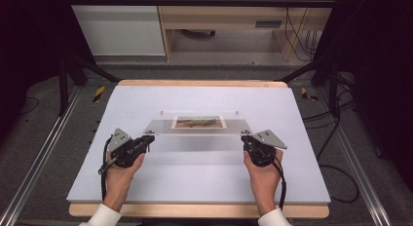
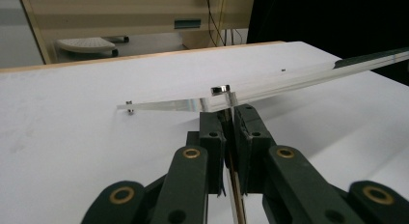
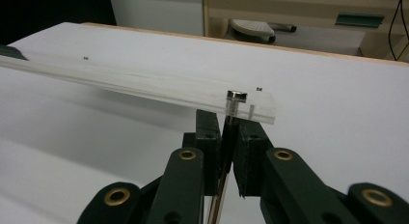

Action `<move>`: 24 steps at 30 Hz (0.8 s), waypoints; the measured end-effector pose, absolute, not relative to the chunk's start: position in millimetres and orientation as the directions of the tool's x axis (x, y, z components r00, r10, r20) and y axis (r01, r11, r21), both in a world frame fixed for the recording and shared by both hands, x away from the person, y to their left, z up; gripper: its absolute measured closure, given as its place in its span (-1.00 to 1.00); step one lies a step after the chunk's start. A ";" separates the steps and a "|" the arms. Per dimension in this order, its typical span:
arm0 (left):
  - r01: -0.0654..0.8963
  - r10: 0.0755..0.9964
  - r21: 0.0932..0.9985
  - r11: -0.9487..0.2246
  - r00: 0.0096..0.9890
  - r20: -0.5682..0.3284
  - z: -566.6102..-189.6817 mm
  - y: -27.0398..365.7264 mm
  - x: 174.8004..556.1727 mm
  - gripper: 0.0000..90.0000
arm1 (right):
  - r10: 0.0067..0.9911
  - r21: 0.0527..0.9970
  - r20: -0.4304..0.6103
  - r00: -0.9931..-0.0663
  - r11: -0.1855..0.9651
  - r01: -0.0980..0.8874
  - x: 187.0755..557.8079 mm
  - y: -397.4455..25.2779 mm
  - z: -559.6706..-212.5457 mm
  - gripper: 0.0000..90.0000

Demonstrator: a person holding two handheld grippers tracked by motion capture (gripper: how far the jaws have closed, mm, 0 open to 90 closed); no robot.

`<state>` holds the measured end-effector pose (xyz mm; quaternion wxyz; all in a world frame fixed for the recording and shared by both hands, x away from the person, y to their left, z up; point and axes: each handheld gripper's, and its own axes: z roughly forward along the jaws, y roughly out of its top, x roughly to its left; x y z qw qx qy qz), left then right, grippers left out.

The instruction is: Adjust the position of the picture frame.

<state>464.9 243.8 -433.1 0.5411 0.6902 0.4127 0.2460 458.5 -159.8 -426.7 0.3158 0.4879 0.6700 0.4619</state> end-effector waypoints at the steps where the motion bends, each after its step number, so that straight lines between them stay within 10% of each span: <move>1: 0.307 0.838 0.949 -0.077 0.536 -0.105 -433.2 244.2 464.8 0.82 | 0.945 0.926 0.026 -0.326 0.101 0.364 457.6 -159.3 -427.3 0.83; 24: 0.450 0.857 0.879 -0.159 0.505 -0.104 -465.8 241.3 453.9 0.86 | 0.925 0.871 0.122 -0.360 0.074 0.486 443.5 -161.9 -467.7 0.88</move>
